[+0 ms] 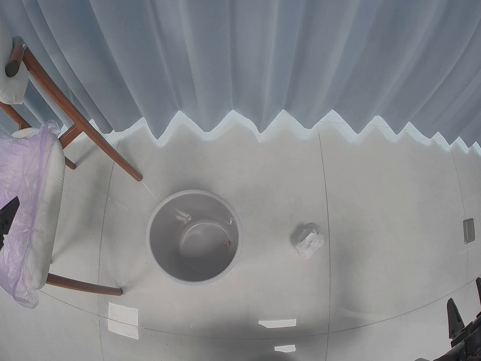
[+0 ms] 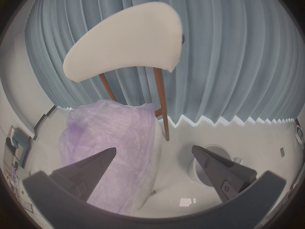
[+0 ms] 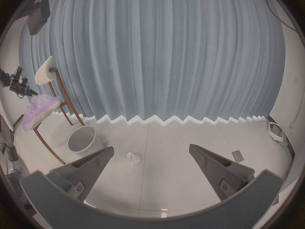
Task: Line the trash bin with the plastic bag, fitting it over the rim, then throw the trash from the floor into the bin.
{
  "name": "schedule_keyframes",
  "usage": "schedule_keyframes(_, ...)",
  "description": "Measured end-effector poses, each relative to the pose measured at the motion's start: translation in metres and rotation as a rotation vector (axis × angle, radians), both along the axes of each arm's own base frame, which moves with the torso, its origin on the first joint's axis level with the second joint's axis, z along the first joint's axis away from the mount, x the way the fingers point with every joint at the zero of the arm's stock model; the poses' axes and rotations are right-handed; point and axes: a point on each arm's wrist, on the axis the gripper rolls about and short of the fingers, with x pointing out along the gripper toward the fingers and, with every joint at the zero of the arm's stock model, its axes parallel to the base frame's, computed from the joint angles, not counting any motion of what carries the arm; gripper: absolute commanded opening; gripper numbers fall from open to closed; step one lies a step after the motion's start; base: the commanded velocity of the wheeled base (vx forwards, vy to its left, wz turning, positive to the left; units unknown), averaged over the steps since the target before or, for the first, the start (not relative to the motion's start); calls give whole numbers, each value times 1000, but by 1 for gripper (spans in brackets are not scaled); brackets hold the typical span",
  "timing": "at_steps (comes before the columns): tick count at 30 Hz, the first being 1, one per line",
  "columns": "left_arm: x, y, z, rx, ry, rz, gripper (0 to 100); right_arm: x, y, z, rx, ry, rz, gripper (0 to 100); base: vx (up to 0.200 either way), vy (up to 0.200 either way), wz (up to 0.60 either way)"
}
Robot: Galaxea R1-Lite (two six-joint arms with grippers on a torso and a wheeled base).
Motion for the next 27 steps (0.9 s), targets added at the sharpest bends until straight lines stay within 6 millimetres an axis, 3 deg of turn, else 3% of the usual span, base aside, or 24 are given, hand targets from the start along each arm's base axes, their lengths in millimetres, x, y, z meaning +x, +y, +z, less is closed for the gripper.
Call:
schedule_keyframes(17, 61, 36, -10, -11, 207, -7, 100, 0, 0, 0, 0, 0, 0, 100, 0, 0, 0)
schedule_keyframes(27, 89, 51, -18, -11, 220, -16, 100, 0, 0, 0, 0, 0, 0, 100, 0, 0, 0)
